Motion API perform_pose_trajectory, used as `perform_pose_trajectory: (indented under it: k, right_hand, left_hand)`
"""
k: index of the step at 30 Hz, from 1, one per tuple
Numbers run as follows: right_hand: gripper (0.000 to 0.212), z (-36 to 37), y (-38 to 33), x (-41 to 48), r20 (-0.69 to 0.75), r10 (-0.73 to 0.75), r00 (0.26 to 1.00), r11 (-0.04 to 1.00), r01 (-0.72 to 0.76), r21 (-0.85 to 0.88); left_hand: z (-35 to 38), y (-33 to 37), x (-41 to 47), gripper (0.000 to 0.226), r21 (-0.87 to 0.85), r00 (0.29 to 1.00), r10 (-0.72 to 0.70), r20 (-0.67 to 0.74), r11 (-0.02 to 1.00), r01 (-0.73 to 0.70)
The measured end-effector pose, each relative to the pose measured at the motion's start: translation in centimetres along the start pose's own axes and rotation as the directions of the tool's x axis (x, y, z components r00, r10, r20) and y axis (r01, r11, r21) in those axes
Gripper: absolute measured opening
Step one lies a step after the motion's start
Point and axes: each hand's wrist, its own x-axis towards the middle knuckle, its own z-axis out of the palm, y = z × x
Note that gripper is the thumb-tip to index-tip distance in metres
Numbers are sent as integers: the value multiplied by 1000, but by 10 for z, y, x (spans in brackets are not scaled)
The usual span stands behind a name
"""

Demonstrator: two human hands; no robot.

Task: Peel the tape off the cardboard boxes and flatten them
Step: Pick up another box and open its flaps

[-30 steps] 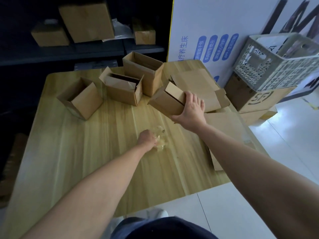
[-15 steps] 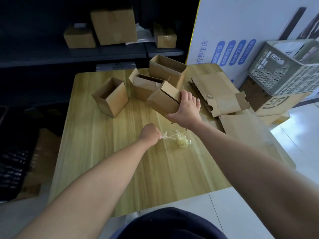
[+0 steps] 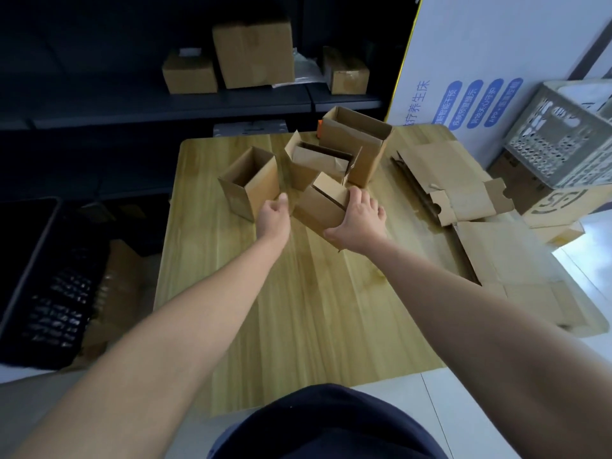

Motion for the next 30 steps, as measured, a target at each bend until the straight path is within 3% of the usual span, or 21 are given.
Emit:
perform_pose_trajectory:
  k: [3, 7, 13, 16, 19, 21, 24, 27, 30]
  right_hand:
    - [96, 22, -12, -8, 101, 4, 995, 1000, -6, 19]
    - [86, 45, -11, -17, 289, -65, 955, 985, 15, 172]
    - [70, 41, -11, -10, 336, -102, 936, 954, -3, 300]
    - [63, 40, -8, -8, 345, -94, 934, 967, 3, 256]
    - [43, 38, -11, -6, 340, -86, 936, 979, 16, 203]
    - [38, 34, -17, -3, 310, -66, 948, 969, -13, 246]
    - [40, 27, -23, 0, 276, -62, 959, 960, -19, 281]
    - [42, 27, -23, 0, 271, -74, 960, 957, -8, 289]
    - [44, 30, -21, -1, 245, -36, 969, 941, -50, 336]
  left_hand:
    - [-15, 3, 0, 40, -61, 991, -66, 120, 995, 74]
    - [-31, -20, 5, 39, -46, 962, -223, 155, 971, 233]
    - [-45, -31, 12, 21, -147, 943, -287, 169, 939, 312]
    - [-48, -30, 10, 10, -175, 940, -300, 163, 929, 327]
    - [-47, -26, 8, 24, -177, 946, -287, 154, 933, 312]
    - [-47, -23, 9, 34, -106, 947, -279, 159, 949, 297]
    - [-45, -23, 11, 51, 151, 956, -261, 137, 959, 241]
    - [-40, -17, 10, 62, 413, 969, -240, 58, 890, 195]
    - [-35, -7, 7, 51, 591, 989, -146, 27, 800, 102]
